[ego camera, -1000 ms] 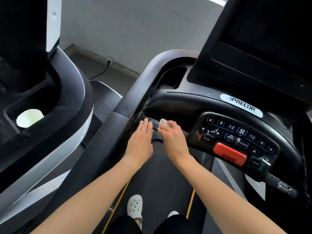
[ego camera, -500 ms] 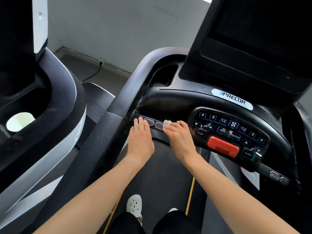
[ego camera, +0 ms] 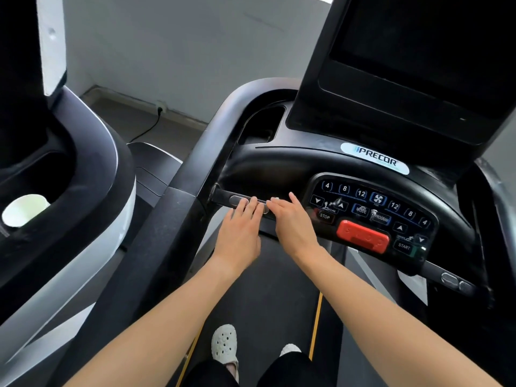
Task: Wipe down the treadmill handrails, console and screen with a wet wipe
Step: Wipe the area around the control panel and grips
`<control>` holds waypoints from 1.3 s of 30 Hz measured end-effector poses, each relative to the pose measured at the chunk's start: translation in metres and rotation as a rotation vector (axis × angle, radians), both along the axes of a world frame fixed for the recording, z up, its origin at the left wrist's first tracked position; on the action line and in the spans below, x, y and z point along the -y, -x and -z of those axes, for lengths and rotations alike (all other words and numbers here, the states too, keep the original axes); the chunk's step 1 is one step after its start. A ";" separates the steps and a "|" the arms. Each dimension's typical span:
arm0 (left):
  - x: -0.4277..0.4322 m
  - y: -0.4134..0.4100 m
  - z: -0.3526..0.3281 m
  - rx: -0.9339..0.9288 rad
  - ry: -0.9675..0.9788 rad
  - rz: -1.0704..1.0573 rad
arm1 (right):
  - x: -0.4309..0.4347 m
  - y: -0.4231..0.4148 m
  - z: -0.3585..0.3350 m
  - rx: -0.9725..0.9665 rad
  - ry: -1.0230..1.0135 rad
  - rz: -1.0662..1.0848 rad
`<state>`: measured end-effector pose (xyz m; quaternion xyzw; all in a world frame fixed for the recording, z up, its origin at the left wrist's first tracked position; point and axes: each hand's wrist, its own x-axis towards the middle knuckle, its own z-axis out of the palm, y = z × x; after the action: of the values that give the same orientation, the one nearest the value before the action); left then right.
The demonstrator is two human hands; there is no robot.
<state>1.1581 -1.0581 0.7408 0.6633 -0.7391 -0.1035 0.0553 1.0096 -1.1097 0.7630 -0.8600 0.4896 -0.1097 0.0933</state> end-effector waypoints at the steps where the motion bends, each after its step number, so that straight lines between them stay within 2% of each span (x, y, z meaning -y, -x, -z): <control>1: 0.001 0.000 -0.002 0.003 0.006 0.001 | 0.001 0.002 -0.002 -0.029 -0.012 -0.012; 4: 0.004 0.002 -0.004 0.010 0.014 -0.001 | 0.004 0.024 -0.003 -0.135 0.038 -0.063; 7: 0.005 0.007 -0.003 -0.016 0.012 -0.024 | -0.003 0.043 0.002 -0.143 0.113 -0.119; 10: 0.006 0.012 -0.003 -0.007 -0.007 -0.045 | -0.005 0.035 0.006 -0.107 0.134 -0.115; 15: 0.008 0.016 -0.006 0.043 -0.014 -0.061 | -0.005 0.010 0.002 -0.027 0.052 -0.010; 20: 0.008 0.024 -0.011 0.051 -0.008 -0.075 | -0.002 0.044 -0.009 -0.106 0.079 -0.179; 22: 0.009 0.030 -0.015 0.026 0.017 -0.100 | -0.002 0.054 -0.018 -0.053 0.172 -0.228; 26: 0.013 0.041 -0.018 -0.010 0.061 -0.039 | 0.012 0.065 -0.036 0.125 0.379 -0.004; 28: 0.015 0.043 -0.017 -0.038 0.053 0.012 | 0.016 0.068 -0.034 0.115 0.351 0.030; 32: 0.019 0.043 -0.016 -0.102 0.046 0.079 | 0.001 0.068 -0.015 -0.059 0.200 -0.241; 34: 0.019 0.040 -0.018 -0.156 0.062 0.065 | 0.002 0.072 -0.013 -0.085 0.149 -0.293; 39: 0.019 0.039 -0.023 -0.218 0.095 0.040 | 0.037 0.073 -0.030 0.037 0.211 -0.092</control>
<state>1.1192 -1.0768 0.7633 0.6299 -0.7458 -0.1411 0.1644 0.9365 -1.1466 0.7930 -0.8844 0.4335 -0.1719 0.0163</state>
